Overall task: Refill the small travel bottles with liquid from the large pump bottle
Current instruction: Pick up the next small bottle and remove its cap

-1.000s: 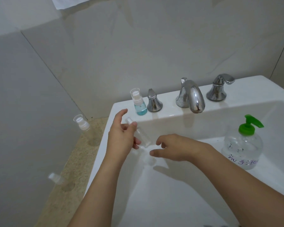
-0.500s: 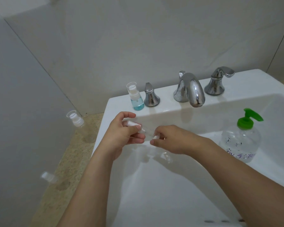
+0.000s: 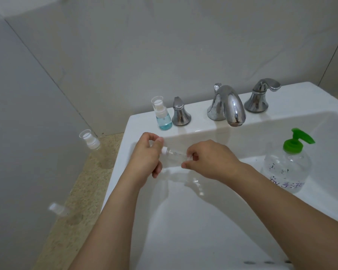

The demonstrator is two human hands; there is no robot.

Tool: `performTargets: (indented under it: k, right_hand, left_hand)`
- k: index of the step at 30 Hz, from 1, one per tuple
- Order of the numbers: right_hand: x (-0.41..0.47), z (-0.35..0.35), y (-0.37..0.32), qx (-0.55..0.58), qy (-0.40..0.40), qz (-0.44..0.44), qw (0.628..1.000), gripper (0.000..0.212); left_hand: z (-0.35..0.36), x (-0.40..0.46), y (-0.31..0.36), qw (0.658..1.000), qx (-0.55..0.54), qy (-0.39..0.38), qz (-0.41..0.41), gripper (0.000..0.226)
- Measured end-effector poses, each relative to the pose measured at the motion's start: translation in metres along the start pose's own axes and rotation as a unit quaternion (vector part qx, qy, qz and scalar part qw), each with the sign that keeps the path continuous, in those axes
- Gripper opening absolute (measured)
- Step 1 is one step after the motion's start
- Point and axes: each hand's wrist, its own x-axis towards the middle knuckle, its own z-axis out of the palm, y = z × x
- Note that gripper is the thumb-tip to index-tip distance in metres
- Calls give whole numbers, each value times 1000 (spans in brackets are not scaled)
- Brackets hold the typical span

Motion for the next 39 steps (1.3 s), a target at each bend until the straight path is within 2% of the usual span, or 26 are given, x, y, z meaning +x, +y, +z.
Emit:
performTargets:
  k: [3,6,8,12,16,19,22,24,26,28,30,31,33,36,39]
  right_hand:
    - [1,2,3,2,-7,13,1000,30]
    - [1,2,4,11,-8,12,1000,25]
    - [0,2,3,39,-2,-1,999,25]
    - [-2,2,-2,76,-10,-49,996,36]
    - [-1,4,1,98,-21,-37,994,39]
    - [0,4,3,98,-16,-26,995,38]
    - [0,3,2,79,-11,-18,997,38]
    - [0,2,1,66,-7,-15,998,37]
    - [-1,2,1,58,-4,-13,998,37]
    - [-1,0,4,39,-3,-1,999,36]
    - [0,0,8,17,-2,18,1000,36]
    - [0,0,10,14,-1,26,1000,35]
    - [0,0,10,11,4,32,999,34]
    - [0,0,5,19,-5,22,1000,33]
    - [-1,0,4,29,-21,19,999,34]
  left_hand:
    - [1,2,-1,999,0,-46,-29,25]
    - [-1,-2,2,996,-8,-73,-48,13]
    - [-3,-2,2,996,-7,-73,-45,13]
    - [-4,-3,2,996,7,-80,-42,27]
    - [-4,-1,-1,994,79,-60,-36,50]
    - [-4,0,1,996,15,-85,-4,29]
    - [-5,-1,0,992,45,-101,57,24]
    - [-4,0,-2,990,95,-68,79,14]
    - [-5,2,-1,989,121,-12,85,26]
    - [-10,9,-2,991,51,107,61,38]
    - [-24,16,0,968,-159,193,-9,41]
    - [-29,16,0,949,-252,186,-34,39]
    - [-31,14,-2,935,-325,127,-57,33]
    - [-21,8,0,950,-300,33,-75,14]
    - [-12,7,2,964,-258,-6,-57,15]
